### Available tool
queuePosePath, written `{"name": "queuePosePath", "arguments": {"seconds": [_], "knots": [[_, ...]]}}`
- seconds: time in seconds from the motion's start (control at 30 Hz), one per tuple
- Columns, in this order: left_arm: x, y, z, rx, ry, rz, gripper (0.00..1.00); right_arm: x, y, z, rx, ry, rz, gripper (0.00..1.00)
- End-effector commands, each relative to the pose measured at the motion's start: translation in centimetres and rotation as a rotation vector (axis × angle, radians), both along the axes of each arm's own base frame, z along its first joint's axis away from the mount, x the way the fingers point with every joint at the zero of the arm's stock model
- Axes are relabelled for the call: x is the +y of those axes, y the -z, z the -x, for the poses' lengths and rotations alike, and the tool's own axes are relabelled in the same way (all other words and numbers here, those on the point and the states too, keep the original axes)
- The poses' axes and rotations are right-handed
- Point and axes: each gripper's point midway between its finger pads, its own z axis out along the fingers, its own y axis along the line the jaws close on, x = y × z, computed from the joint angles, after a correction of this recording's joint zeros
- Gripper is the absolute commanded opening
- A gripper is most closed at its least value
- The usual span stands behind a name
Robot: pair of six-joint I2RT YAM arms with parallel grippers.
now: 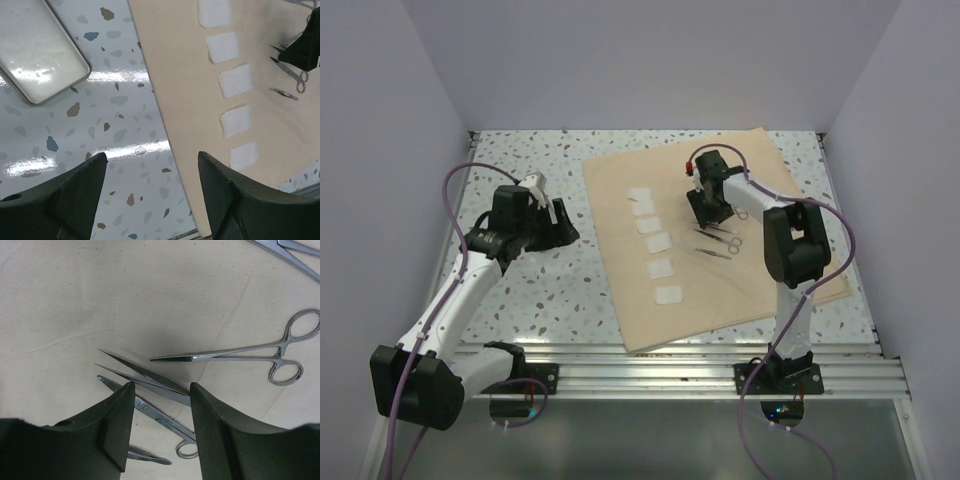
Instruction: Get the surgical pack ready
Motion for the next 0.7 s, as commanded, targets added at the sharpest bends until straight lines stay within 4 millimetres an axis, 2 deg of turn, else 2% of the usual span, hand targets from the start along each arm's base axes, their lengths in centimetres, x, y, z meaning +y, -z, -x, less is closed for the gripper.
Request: {"name": "queuePosePath", "arguments": {"seconds": [0.0, 0.2, 0.37, 0.43, 0.53, 0.67], "knots": [[-0.6, -0.8, -0.1, -0.023, 0.016, 0.023, 0.77, 0.9, -0.7, -1.6, -0.045, -0.034, -0.029, 0.51], [-0.6, -0.8, 0.3, -0.025, 0.015, 0.021, 0.77, 0.9, -0.8, -1.6, -0.054, -0.050, -0.030, 0.45], [-0.6, -0.7, 0.5, -0.025, 0.016, 0.022, 0.77, 1.0, -0.6, -1.6, -0.048, -0.064, -0.035, 0.34], [-0.6, -0.6, 0.6, -0.023, 0.017, 0.022, 0.77, 1.1, -0.6, -1.8, -0.050, -0.072, -0.033, 0.26], [-0.6, -0.7, 0.7, -0.026, 0.018, 0.024, 0.77, 1.5, -1.0, -1.8, -0.056, -0.083, -0.055, 0.18], [-0.8, -0.9, 0.8, -0.031, 0.019, 0.028, 0.77, 2.0, -2.3, -2.1, -0.075, -0.091, -0.078, 0.13]]}}
